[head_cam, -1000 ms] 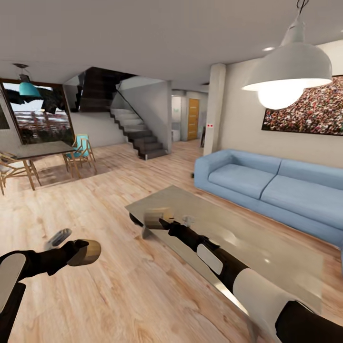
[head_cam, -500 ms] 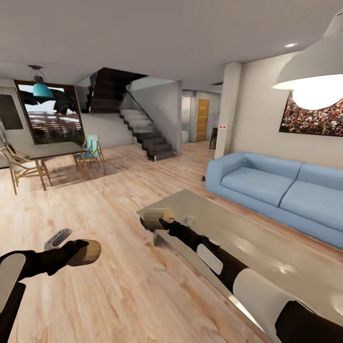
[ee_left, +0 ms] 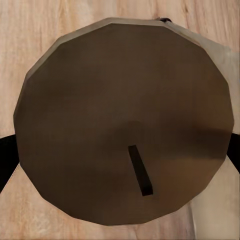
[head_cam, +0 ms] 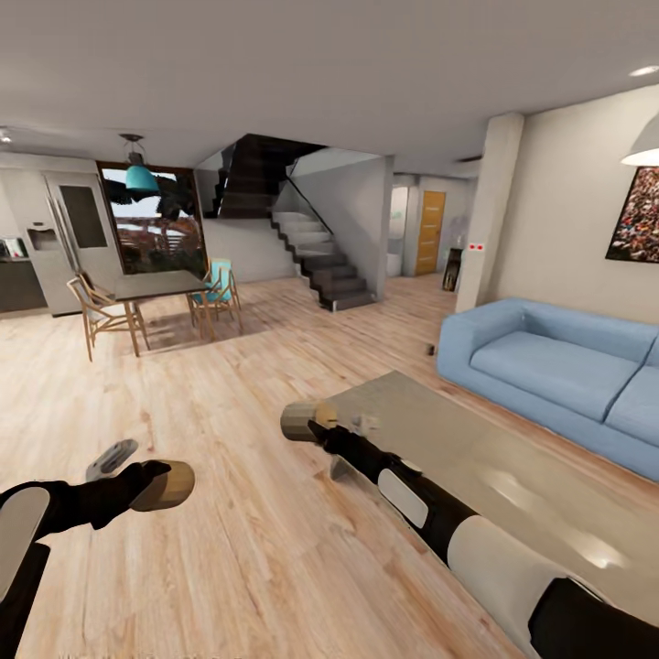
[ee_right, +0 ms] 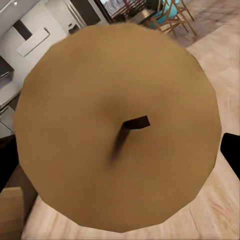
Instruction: Place each of the two pumpkins and all three candles from the living room inside a cabinet in the living room (use any cabinet), then make sure every cabinet is closed, and position the cauldron so it is next to a table in the living room.
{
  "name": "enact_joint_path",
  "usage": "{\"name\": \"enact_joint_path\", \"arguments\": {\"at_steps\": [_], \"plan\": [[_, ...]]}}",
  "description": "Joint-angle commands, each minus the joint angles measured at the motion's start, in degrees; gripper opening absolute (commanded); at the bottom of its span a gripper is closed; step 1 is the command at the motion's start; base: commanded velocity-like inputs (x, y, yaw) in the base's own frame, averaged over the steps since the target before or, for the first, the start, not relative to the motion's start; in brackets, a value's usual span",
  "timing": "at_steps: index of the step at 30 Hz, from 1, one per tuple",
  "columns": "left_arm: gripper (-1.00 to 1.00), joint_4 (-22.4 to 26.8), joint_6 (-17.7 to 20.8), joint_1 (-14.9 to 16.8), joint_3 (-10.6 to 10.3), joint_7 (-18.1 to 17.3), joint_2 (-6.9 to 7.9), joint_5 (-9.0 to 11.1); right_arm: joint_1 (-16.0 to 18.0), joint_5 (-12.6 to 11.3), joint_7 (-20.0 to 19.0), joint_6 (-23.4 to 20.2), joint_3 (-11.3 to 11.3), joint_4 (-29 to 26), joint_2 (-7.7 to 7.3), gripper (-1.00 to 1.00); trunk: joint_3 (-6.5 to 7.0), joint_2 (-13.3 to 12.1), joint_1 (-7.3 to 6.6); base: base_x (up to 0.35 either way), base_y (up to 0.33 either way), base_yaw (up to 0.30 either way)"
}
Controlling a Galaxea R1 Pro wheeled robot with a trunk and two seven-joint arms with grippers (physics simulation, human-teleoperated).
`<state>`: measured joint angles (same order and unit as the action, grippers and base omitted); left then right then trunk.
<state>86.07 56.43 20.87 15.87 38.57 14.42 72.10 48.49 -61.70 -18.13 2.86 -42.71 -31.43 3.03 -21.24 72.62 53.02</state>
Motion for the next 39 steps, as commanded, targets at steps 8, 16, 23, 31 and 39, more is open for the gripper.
{"name": "enact_joint_path", "arguments": {"at_steps": [8, 16, 23, 31, 39], "plan": [[-1.00, 0.06, 0.08, 0.05, 0.04, 0.62, 0.06, 0.67, 0.11, -0.68, 0.25, 0.30, -0.36, 0.05, 0.01, -1.00, -0.06, 0.05, 0.00, 0.001, 0.001, 0.265], [-1.00, 0.06, 0.08, 0.05, 0.04, 0.63, 0.08, 0.67, 0.11, -0.66, 0.55, 0.30, -0.36, 0.05, 0.04, -1.00, -0.06, 0.05, 0.00, 0.000, 0.000, 0.268], [-1.00, 0.03, 0.08, 0.05, 0.12, 0.64, 0.08, 0.67, 0.11, -0.62, 0.78, 0.30, -0.36, 0.05, 0.02, -1.00, -0.06, 0.05, 0.00, 0.027, 0.000, 0.268], [-1.00, -0.01, 0.08, 0.05, 0.64, 0.64, 0.09, 0.62, 0.11, 2.18, 0.73, 0.58, -0.63, 0.04, -0.04, -1.00, -0.06, 0.05, 0.00, 0.243, 0.042, 0.091], [-1.00, -0.03, 0.08, 0.05, 0.83, 0.63, 0.08, 0.66, 0.11, 3.53, 0.81, 0.60, -0.71, 0.10, 0.01, -1.00, -0.06, 0.05, 0.00, 0.322, 0.121, 0.001]]}}
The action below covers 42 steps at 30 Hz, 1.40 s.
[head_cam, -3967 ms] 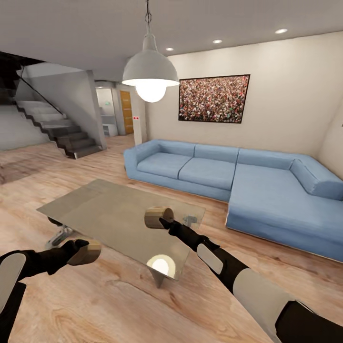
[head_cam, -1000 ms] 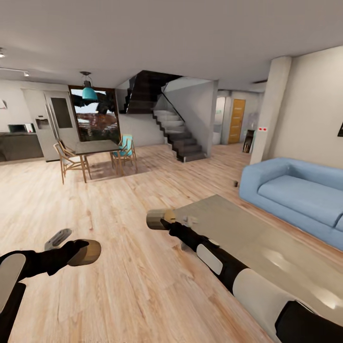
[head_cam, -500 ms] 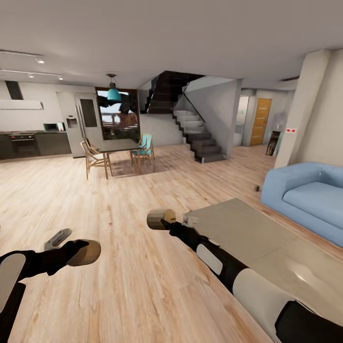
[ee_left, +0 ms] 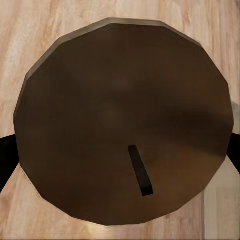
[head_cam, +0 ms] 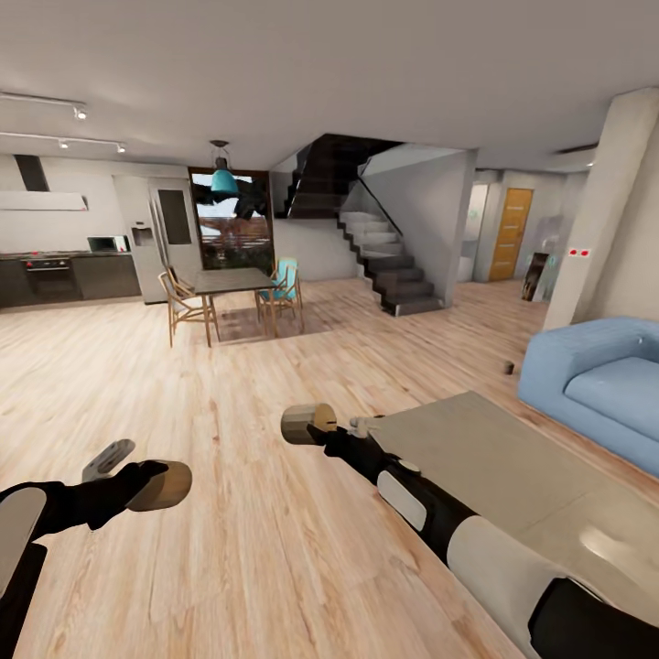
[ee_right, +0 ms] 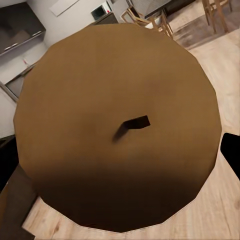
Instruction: Place each of the two pumpkins and all three candles from the living room inside a cabinet in the living room (use any cabinet), then make sure every cabinet is closed, and position the cauldron so it is next to a table in the living room.
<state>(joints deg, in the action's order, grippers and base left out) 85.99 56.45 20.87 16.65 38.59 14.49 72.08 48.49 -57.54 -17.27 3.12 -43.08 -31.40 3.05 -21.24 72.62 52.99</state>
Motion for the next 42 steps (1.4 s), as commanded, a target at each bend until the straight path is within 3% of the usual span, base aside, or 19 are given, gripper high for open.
{"name": "enact_joint_path", "arguments": {"at_steps": [1, 13, 21, 30, 38, 42], "plan": [[-1.00, 0.06, 0.07, 0.04, 0.04, 0.61, 0.01, 0.69, 0.12, -0.63, -0.03, 0.36, -0.34, 0.09, 0.00, -1.00, -0.06, 0.04, 0.04, 0.324, 0.123, 0.000], [-1.00, 0.05, 0.07, 0.04, 0.04, 0.61, 0.01, 0.70, 0.12, -1.26, 0.44, 0.18, -0.21, 0.19, -0.23, -1.00, -0.04, 0.04, 0.04, 0.324, 0.125, 0.010], [-1.00, 0.05, 0.07, 0.04, 0.05, 0.61, 0.01, 0.70, 0.12, -0.70, 4.69, -0.20, -0.27, 0.12, 0.02, -1.00, 0.02, 0.04, 0.04, 0.284, 0.117, 0.231], [-1.00, 0.13, 0.07, 0.04, 0.13, 0.61, 0.01, 0.70, 0.12, -0.65, 5.81, -0.88, -0.42, 0.11, 0.02, -1.00, -0.12, 0.04, 0.04, 0.042, 0.012, 0.260], [-1.00, 0.13, 0.07, 0.04, 0.13, 0.61, 0.01, 0.78, 0.12, -0.19, 5.92, -4.10, -0.56, -0.03, 0.07, -1.00, -0.53, 0.04, 0.04, 0.001, 0.000, 0.233], [-1.00, 0.13, 0.07, 0.04, 0.13, 0.61, 0.01, 0.78, 0.12, -0.15, 6.27, -3.89, -1.97, -0.06, 0.08, -1.00, -0.74, 0.04, 0.04, 0.000, 0.000, 0.231]]}}
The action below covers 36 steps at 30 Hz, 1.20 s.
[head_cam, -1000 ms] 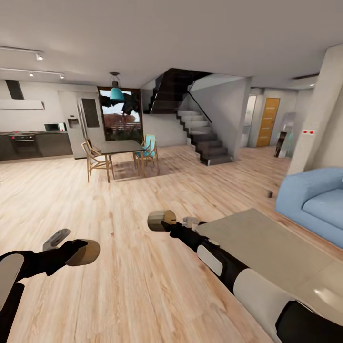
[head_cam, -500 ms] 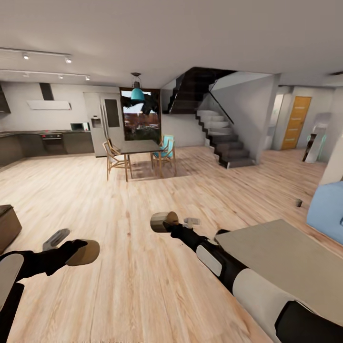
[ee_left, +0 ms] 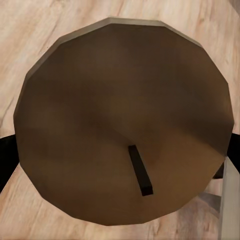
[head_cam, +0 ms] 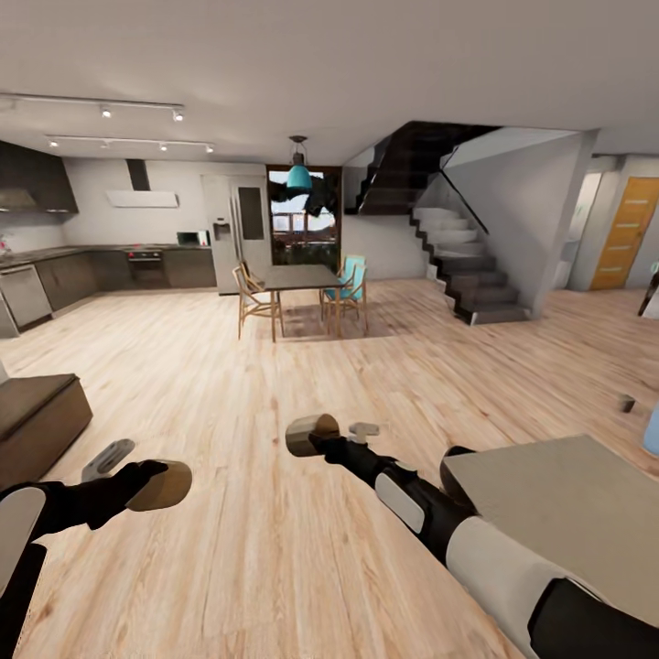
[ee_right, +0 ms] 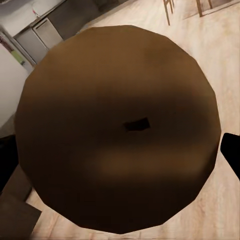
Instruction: Place each of the two pumpkins and all three candles from the living room inside a cabinet in the living room (use any cabinet), then make sure every cabinet is closed, and position the cauldron so it is next to a table in the living room.
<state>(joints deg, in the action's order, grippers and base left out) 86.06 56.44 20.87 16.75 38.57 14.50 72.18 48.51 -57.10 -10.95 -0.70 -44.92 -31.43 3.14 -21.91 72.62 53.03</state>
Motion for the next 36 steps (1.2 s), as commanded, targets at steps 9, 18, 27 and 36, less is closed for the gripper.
{"name": "enact_joint_path", "arguments": {"at_steps": [9, 18, 27, 36], "plan": [[-1.00, 0.00, 0.07, 0.05, 0.04, 0.63, 0.00, 0.69, 0.09, -0.59, 1.84, -0.09, -0.74, -0.03, 0.06, -1.00, -0.53, 0.05, 0.00, 0.000, 0.000, 0.230], [-1.00, -0.01, 0.08, 0.05, -0.09, 0.56, -0.08, 0.81, 0.09, -0.56, 1.90, -0.47, -0.70, -0.03, -0.05, -1.00, -0.99, 0.05, 0.00, 0.000, 0.000, 0.228], [-1.00, 0.02, 0.14, 0.05, -0.07, 0.54, 0.00, 2.71, 0.09, -0.52, 1.90, -0.53, -0.77, -0.03, -0.01, -1.00, -1.45, 0.05, 0.00, 0.000, 0.000, 0.226], [-1.00, 0.04, 0.16, 0.05, 0.02, 0.66, 0.15, 5.12, 0.09, -0.51, 1.88, -0.34, -0.79, -0.03, -0.03, -1.00, -1.92, 0.05, 0.00, 0.000, 0.000, 0.221]]}}
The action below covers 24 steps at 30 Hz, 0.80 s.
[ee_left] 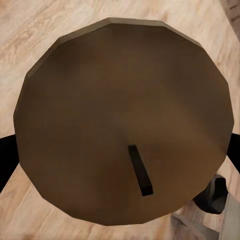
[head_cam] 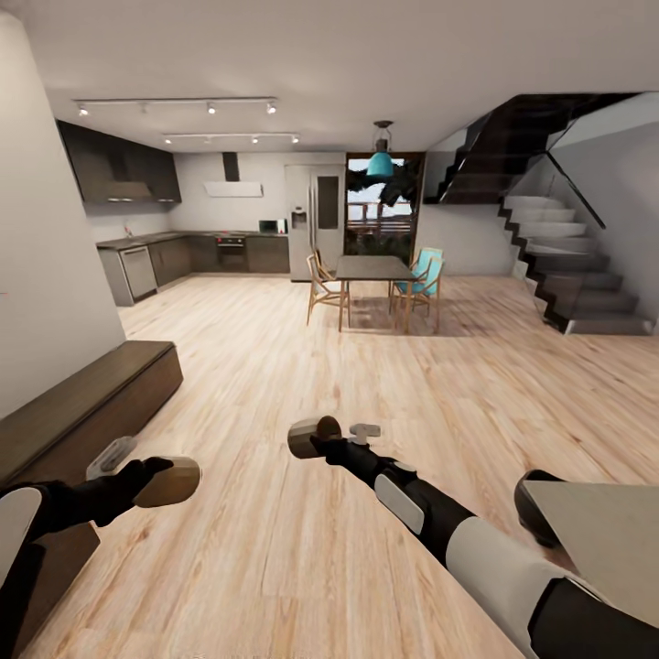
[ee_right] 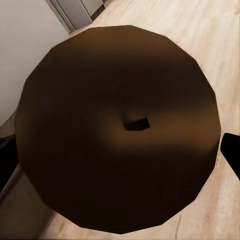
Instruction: Place each of the two pumpkins and all three candles from the living room inside a cabinet in the living room (use any cabinet), then make sure every cabinet is closed, and position the cauldron so it is next to a table in the living room.
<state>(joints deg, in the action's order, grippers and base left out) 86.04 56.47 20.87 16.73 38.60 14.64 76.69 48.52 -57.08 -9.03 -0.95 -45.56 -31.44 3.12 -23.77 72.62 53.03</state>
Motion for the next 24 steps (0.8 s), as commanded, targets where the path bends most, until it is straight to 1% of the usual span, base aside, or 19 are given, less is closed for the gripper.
{"name": "enact_joint_path", "arguments": {"at_steps": [1, 5, 8, 10, 15, 24], "plan": [[-1.00, 0.07, 0.13, 0.05, 0.02, 0.64, 0.00, 0.62, 0.08, -0.55, -0.07, -0.07, -0.14, -0.02, -0.02, -1.00, -0.12, 0.05, 0.00, 0.000, 0.000, 0.210], [-1.00, 0.07, 0.15, 0.05, 0.05, 0.68, 0.12, 0.44, 0.08, -0.50, -0.03, -0.03, -0.14, -0.02, 0.01, -1.00, -0.34, 0.05, 0.00, 0.000, 0.000, 0.207], [-1.00, 0.03, 0.16, -0.07, 0.01, 0.67, 1.89, 0.59, 0.08, -0.49, 0.04, -0.01, -0.38, -0.05, 0.07, -1.00, -0.51, 0.05, 0.00, 0.043, 0.000, 0.206], [-1.00, 0.01, 0.14, -0.44, -0.01, 0.63, 2.58, 0.76, 0.08, -0.52, 0.59, 0.04, -0.97, -0.07, 0.05, -1.00, -0.63, 0.05, 0.00, 0.170, 0.000, 0.204], [-1.00, 0.01, 0.13, -0.63, -0.07, 0.60, 2.83, 0.90, 0.08, -0.50, 1.02, 0.06, -1.31, -0.06, 0.04, -1.00, -0.92, 0.05, 0.00, 0.275, -0.018, 0.203], [-1.00, 0.01, 0.13, -0.66, -0.11, 0.60, 2.70, 1.00, 0.08, -0.49, 1.03, 0.14, -1.35, -0.06, 0.04, -1.00, -1.46, 0.05, 0.00, 0.322, -0.027, 0.201]]}}
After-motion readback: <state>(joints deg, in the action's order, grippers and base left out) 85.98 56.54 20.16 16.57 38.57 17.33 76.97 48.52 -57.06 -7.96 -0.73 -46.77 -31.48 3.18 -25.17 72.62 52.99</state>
